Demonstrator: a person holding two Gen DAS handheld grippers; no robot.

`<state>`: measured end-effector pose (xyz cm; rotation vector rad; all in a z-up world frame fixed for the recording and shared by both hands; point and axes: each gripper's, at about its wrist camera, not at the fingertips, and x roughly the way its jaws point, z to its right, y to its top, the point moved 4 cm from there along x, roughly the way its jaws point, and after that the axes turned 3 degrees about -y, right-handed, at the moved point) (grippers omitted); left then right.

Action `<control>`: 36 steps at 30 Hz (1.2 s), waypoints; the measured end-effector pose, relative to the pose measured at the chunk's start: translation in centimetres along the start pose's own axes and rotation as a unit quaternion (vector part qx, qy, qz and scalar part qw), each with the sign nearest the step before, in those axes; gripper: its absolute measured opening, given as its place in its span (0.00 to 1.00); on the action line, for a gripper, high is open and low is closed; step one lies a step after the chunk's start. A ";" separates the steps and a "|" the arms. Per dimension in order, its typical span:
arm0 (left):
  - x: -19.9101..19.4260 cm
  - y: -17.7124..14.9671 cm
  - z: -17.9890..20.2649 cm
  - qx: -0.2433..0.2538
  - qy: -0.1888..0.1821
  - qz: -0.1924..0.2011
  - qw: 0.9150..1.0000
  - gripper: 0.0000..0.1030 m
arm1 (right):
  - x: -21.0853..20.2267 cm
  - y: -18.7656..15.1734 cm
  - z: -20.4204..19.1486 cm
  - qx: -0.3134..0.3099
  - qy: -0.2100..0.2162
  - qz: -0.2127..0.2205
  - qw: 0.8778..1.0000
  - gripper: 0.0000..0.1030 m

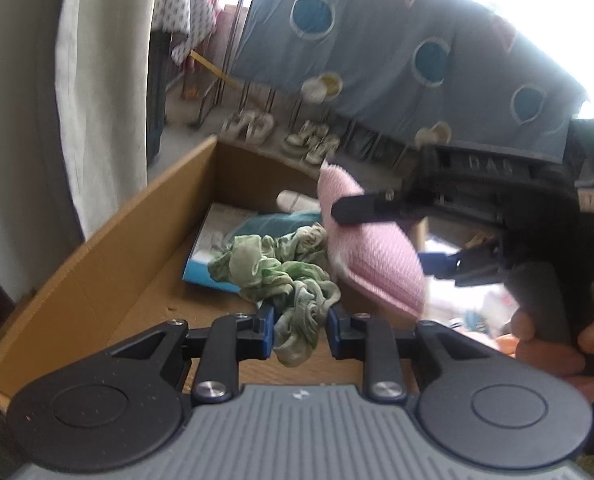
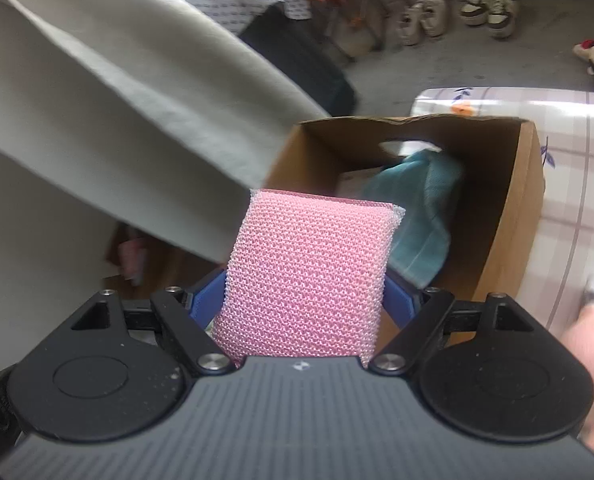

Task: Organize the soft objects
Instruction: 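Carry scrunchie and pink pad into the cardboard box and release them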

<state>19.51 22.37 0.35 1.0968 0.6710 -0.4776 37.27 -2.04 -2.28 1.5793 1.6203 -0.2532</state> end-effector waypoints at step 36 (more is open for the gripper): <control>2.5 -0.8 -3.1 -0.012 0.024 -0.034 0.999 0.26 | 0.7 1.9 1.1 -0.094 -0.105 0.050 0.989 0.51</control>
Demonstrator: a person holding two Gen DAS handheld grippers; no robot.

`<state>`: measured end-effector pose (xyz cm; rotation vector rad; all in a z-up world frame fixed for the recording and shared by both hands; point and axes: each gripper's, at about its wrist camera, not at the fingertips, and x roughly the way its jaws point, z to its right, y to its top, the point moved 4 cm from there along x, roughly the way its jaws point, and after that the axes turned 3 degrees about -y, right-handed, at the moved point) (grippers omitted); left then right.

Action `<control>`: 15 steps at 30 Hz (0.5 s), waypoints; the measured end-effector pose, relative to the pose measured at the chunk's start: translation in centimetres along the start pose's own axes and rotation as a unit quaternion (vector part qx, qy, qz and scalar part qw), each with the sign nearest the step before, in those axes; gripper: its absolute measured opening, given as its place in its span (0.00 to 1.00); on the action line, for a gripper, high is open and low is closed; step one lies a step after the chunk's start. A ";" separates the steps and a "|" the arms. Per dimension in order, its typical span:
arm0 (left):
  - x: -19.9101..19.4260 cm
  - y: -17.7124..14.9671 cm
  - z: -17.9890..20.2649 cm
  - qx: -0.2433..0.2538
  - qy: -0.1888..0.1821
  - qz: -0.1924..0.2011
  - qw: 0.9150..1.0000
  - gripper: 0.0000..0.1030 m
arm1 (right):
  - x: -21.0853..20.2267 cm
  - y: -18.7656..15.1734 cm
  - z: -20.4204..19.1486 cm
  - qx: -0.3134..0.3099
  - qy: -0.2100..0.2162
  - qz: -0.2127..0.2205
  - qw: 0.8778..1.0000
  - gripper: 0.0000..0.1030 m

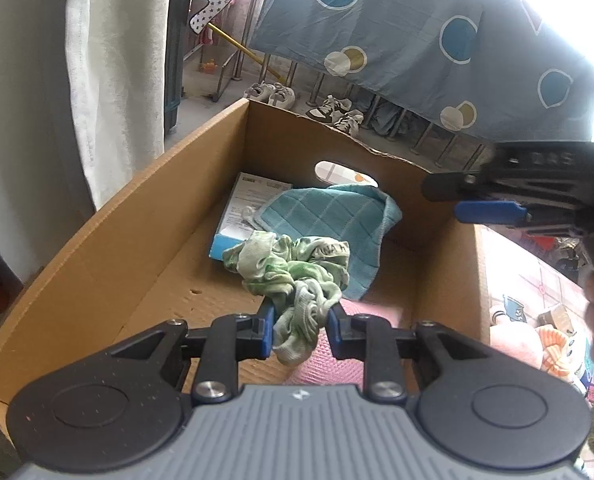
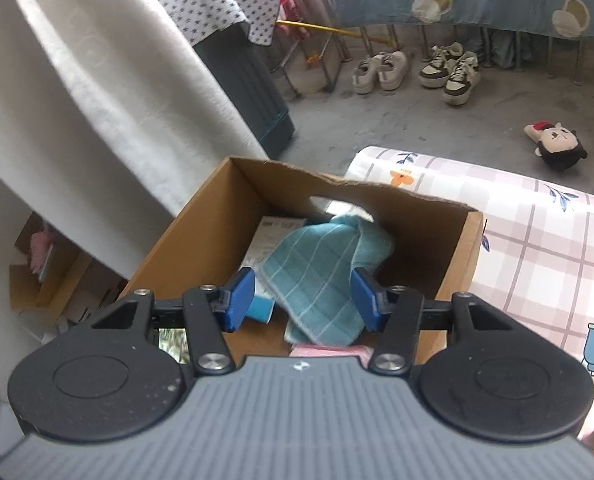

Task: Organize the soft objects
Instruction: 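Carry scrunchie and pink pad into the cardboard box and release them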

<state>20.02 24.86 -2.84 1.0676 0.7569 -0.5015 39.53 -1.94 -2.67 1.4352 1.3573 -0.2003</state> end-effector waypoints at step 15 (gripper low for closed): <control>3.0 2.6 5.4 0.033 -0.061 -0.065 0.995 0.27 | -7.0 -2.3 3.5 0.046 0.080 0.040 0.995 0.52</control>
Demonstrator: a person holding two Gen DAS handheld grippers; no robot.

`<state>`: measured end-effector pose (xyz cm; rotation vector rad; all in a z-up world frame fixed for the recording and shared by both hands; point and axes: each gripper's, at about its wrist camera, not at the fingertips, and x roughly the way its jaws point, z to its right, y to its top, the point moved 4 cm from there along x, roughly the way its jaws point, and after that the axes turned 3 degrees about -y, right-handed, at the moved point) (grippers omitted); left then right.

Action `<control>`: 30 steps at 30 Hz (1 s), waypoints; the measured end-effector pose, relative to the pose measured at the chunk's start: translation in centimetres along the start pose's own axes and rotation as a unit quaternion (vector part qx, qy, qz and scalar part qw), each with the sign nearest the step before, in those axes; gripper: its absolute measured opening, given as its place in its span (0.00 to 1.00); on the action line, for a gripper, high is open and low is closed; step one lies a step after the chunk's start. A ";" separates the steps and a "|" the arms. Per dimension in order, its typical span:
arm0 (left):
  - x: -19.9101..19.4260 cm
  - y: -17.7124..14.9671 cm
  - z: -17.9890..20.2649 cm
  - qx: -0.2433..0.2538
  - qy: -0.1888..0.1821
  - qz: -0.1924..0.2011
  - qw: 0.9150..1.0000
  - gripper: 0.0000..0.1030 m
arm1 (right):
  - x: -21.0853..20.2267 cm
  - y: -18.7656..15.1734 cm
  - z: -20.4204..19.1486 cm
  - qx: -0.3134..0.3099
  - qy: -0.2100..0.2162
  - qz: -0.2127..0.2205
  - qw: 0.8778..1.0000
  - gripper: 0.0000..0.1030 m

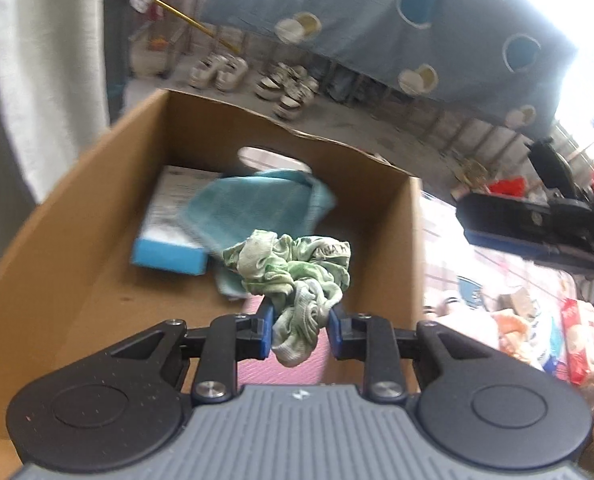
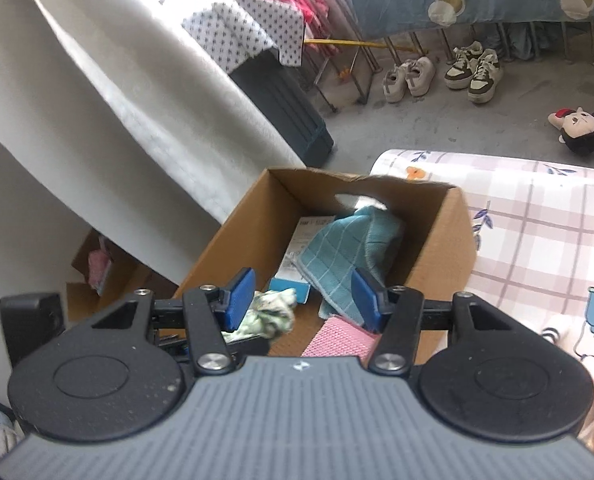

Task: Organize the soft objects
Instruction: 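Carry scrunchie and pink pad into the cardboard box and release them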

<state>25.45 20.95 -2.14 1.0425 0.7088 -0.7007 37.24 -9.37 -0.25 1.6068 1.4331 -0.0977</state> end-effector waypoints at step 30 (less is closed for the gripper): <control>-2.3 0.8 4.2 -0.025 -0.021 0.034 0.999 0.72 | -8.8 -1.6 7.1 0.055 0.029 0.046 0.997 0.53</control>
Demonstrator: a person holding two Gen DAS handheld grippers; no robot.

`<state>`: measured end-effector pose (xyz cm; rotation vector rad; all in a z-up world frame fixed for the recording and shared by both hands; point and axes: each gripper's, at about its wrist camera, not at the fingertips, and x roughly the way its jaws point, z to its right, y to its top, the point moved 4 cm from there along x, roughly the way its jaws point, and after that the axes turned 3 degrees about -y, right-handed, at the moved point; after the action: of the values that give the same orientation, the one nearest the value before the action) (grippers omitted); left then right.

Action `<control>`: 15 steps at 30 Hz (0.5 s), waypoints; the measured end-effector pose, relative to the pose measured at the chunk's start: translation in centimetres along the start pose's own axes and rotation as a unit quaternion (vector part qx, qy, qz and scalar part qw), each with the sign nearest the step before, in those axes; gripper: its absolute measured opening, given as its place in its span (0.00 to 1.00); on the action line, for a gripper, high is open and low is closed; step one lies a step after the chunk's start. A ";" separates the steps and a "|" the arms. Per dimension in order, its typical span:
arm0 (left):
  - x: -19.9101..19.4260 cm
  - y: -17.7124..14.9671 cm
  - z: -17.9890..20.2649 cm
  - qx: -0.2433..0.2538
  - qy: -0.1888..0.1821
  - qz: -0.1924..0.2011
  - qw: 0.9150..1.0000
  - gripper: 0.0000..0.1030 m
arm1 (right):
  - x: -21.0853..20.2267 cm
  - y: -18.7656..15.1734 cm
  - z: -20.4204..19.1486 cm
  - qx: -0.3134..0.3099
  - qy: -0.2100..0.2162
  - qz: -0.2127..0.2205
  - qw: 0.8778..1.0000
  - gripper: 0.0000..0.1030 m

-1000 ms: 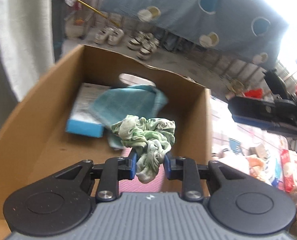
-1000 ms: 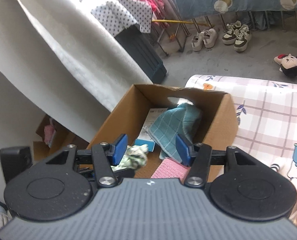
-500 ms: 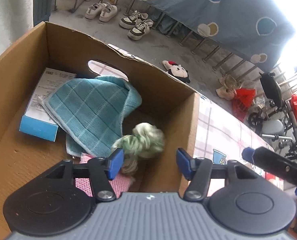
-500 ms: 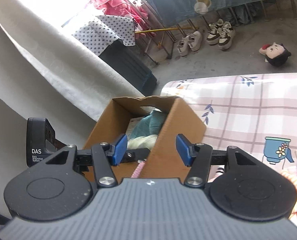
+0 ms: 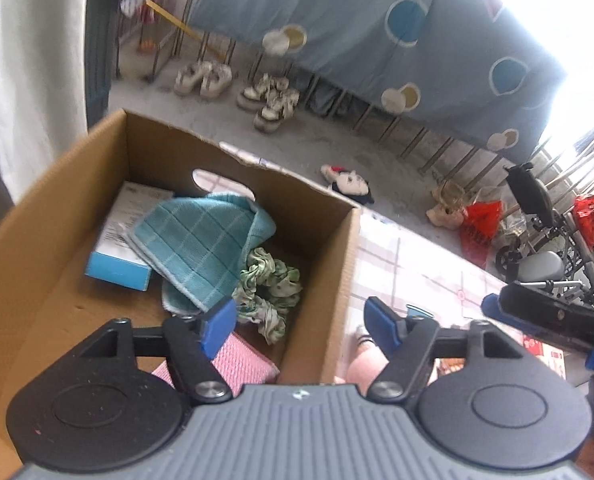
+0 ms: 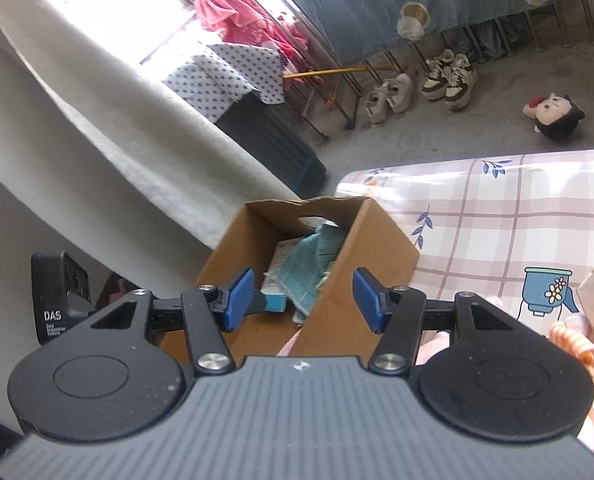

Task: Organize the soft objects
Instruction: 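Move both open grippers back over the items on the table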

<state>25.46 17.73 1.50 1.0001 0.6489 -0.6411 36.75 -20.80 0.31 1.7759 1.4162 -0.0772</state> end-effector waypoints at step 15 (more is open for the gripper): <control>-13.7 -13.4 7.6 0.072 0.018 0.127 0.989 0.92 | -17.3 -8.6 3.6 -0.013 -0.026 0.050 0.998 0.73</control>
<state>8.19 8.11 7.34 1.2086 0.5010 -0.4496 24.94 -36.47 2.12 1.8062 1.2836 -0.0519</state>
